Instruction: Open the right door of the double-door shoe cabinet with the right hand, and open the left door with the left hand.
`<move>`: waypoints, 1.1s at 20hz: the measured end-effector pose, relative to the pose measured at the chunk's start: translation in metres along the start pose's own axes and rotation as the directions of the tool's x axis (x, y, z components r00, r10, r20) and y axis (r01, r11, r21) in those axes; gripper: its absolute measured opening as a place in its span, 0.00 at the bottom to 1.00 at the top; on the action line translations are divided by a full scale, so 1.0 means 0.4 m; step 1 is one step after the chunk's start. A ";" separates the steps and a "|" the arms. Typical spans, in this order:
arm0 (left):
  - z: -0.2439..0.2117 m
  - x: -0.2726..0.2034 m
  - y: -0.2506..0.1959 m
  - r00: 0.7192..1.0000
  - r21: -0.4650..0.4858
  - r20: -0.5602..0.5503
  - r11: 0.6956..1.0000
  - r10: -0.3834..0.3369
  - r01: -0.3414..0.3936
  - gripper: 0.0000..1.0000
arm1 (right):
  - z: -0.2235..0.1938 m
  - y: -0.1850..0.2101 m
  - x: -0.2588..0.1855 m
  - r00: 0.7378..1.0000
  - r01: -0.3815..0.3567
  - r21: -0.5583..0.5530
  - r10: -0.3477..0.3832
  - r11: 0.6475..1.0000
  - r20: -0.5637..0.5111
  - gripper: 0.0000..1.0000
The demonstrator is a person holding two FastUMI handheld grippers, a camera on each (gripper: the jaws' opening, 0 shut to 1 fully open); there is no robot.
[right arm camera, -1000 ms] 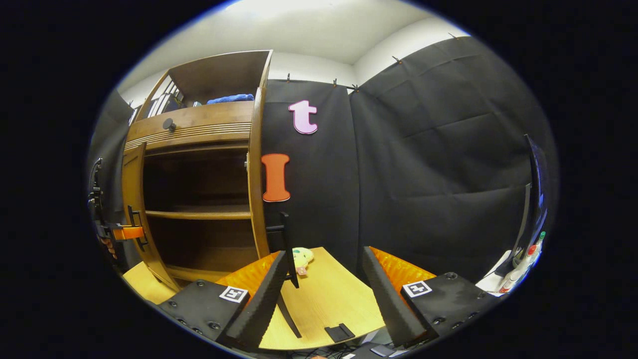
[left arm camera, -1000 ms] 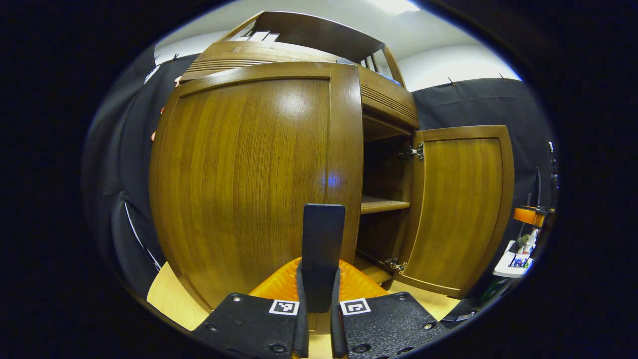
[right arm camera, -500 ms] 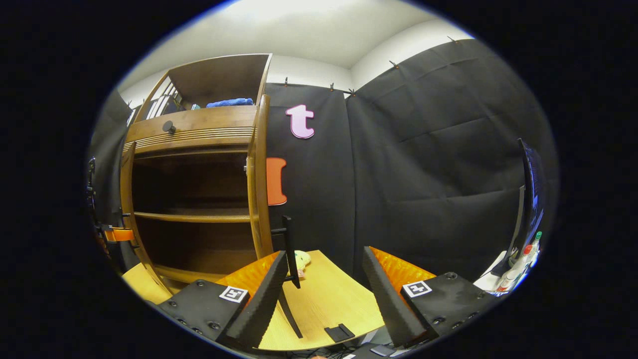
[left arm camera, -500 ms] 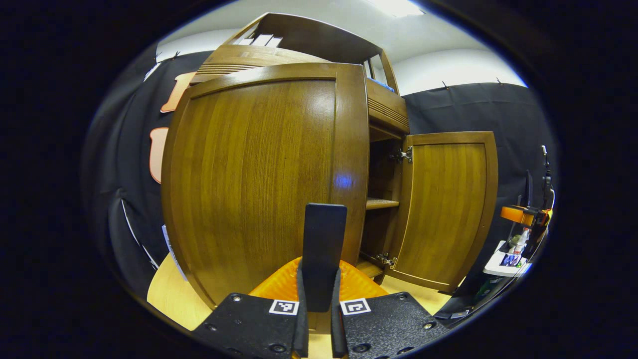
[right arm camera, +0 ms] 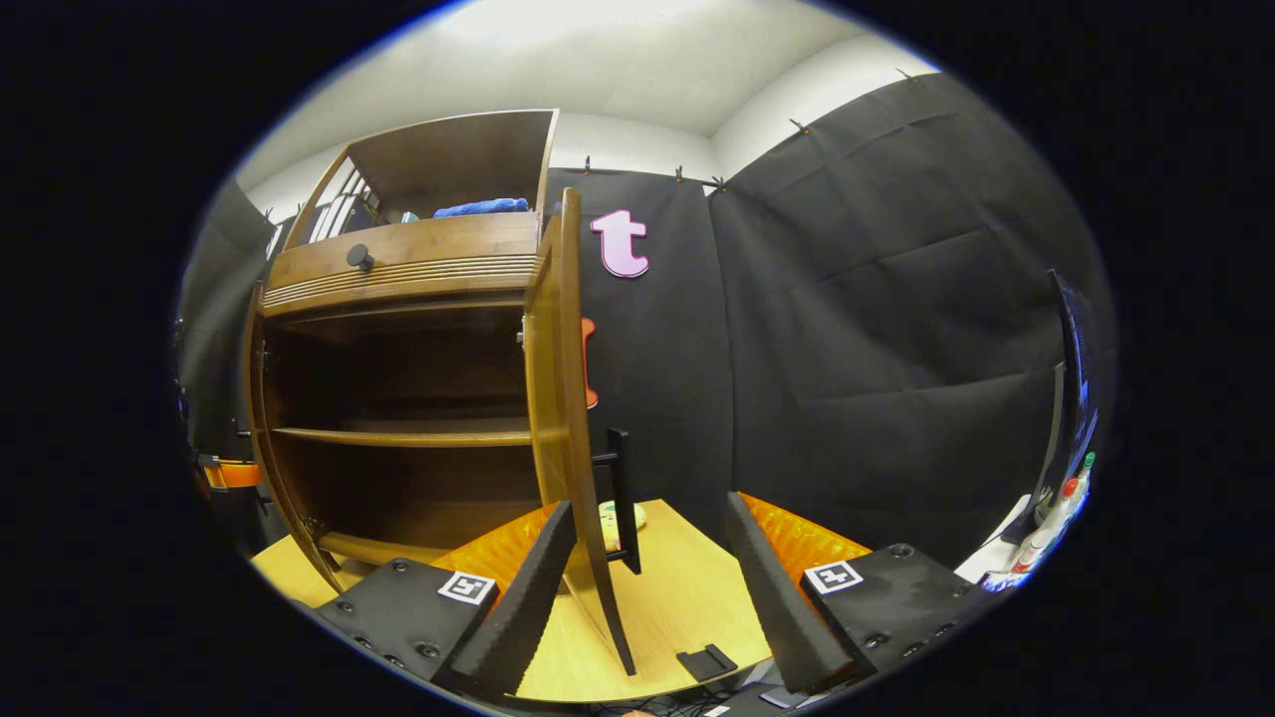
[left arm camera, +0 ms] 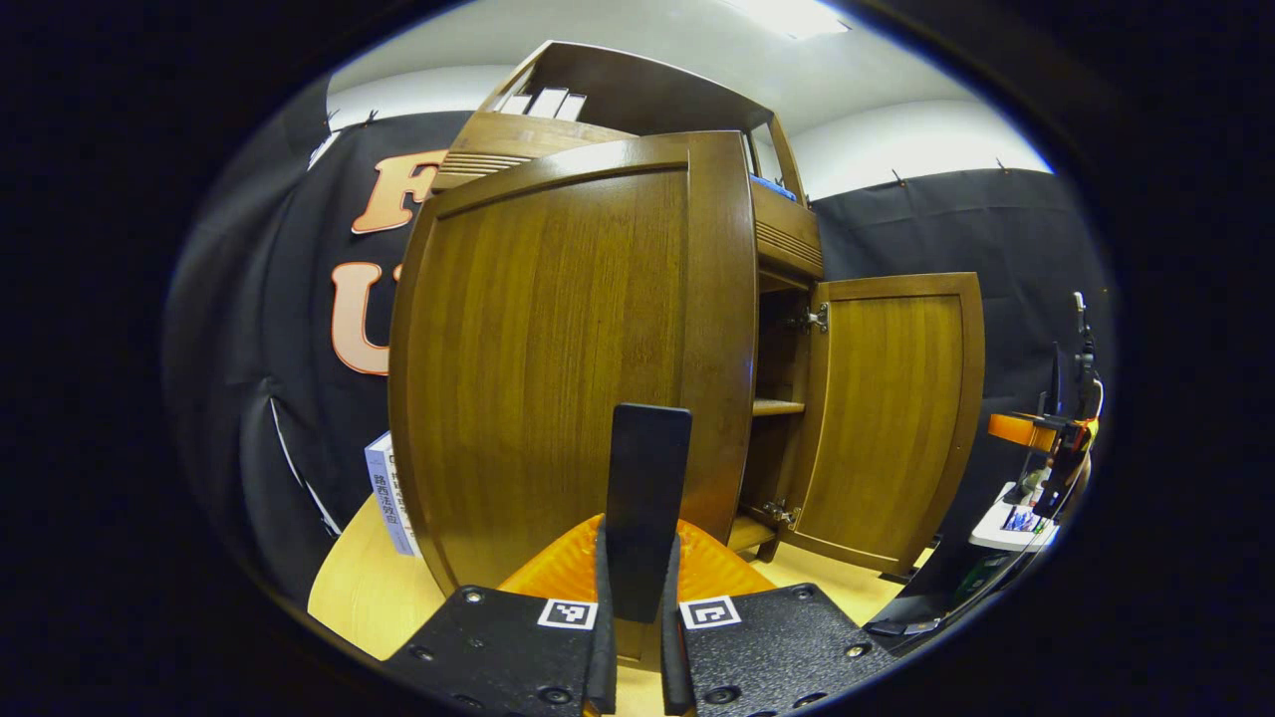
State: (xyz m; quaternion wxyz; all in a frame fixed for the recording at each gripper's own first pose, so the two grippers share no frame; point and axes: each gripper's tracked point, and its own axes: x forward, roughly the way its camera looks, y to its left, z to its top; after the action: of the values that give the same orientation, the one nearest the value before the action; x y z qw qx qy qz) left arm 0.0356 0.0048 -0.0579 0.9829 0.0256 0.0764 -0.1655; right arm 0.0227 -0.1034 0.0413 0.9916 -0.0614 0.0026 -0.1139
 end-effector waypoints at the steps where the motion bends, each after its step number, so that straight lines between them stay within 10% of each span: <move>1: 0.000 -0.012 0.007 1.000 0.000 0.002 1.000 0.007 -0.007 0.17 | -0.001 0.008 0.001 1.000 -0.003 -0.001 0.003 1.000 -0.001 1.00; 22: 0.026 -0.255 0.208 0.956 0.026 0.031 0.956 0.291 -0.292 0.10 | 0.010 0.148 -0.013 0.996 -0.091 -0.018 0.091 0.996 0.007 1.00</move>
State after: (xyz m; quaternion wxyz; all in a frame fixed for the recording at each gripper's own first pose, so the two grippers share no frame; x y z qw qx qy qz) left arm -0.0307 0.1152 -0.0293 0.9970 0.0493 0.0562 -0.0204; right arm 0.0311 -0.0444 0.0380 0.9952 -0.0707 0.0026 -0.0684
